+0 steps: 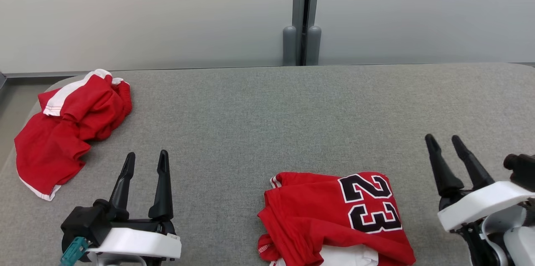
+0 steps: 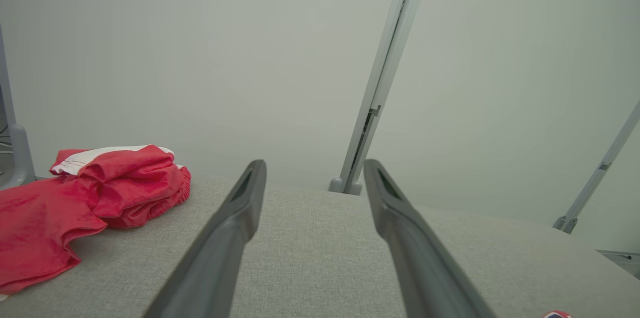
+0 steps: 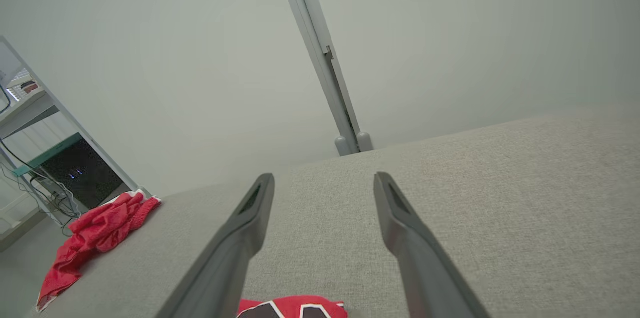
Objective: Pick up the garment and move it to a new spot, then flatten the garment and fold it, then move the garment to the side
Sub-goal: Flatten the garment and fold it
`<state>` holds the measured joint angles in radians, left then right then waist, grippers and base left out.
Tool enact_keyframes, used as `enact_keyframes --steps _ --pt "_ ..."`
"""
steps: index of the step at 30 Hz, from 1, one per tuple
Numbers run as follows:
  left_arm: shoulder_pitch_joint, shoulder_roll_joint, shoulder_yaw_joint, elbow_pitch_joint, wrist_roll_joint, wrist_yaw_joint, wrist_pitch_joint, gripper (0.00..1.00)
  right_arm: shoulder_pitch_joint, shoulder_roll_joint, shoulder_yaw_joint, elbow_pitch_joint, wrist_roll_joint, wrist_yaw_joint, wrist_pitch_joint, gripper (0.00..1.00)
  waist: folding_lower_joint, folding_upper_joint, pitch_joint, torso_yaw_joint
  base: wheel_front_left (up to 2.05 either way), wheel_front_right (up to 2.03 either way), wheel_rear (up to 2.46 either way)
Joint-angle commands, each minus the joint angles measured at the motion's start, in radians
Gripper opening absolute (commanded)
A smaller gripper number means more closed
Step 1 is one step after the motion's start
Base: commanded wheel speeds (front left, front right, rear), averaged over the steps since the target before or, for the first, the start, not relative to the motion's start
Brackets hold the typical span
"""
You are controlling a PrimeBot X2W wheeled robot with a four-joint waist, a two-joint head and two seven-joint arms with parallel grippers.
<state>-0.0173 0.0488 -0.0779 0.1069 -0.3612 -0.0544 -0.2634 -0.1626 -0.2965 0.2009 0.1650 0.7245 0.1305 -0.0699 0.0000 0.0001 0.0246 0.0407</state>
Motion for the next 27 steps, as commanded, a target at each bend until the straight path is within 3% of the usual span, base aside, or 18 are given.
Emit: enact_keyframes --steps 1,2,3,4,5,16,27 --pt "-0.006 0.003 0.0 -0.001 -0.002 -0.001 -0.002 1.0 0.006 0.002 0.0 0.005 -0.014 0.001 0.006 1.0 0.0 -0.0001 0.001 0.002 0.0 0.0 0.0" --pt "-0.009 0.003 -0.002 0.001 -0.003 -0.002 -0.002 1.0 0.007 0.017 0.008 0.011 -0.021 0.001 0.017 1.0 0.0 -0.0001 0.001 0.004 0.0 0.0 0.0" --pt "-0.01 0.004 -0.002 0.002 -0.003 -0.003 -0.002 1.0 0.007 0.032 0.016 0.018 -0.024 0.001 0.029 0.49 0.0 -0.0001 0.001 0.006 0.0 0.0 0.0" --pt "-0.012 0.004 -0.003 0.003 -0.003 -0.003 -0.002 1.0 0.007 0.041 0.018 0.029 -0.032 0.001 0.04 0.12 0.0 -0.0001 0.0 0.01 0.0 0.0 0.0" --pt "-0.013 0.004 -0.003 0.005 -0.003 -0.003 -0.002 1.0 0.009 0.051 0.028 0.043 -0.033 0.001 0.062 0.0 0.0 -0.0001 0.0 0.013 0.0 0.0 0.0" --pt "-0.009 0.004 -0.002 0.011 -0.003 -0.004 -0.002 1.0 0.066 0.085 0.253 0.066 0.055 0.001 0.297 0.0 0.0 -0.0001 0.0 0.053 0.0 0.0 0.0" --pt "-0.009 0.003 0.004 0.01 -0.008 0.001 -0.002 1.0 0.073 0.073 0.504 0.037 0.133 0.001 0.319 0.0 0.0 -0.0001 0.003 0.045 0.0 0.0 0.0"
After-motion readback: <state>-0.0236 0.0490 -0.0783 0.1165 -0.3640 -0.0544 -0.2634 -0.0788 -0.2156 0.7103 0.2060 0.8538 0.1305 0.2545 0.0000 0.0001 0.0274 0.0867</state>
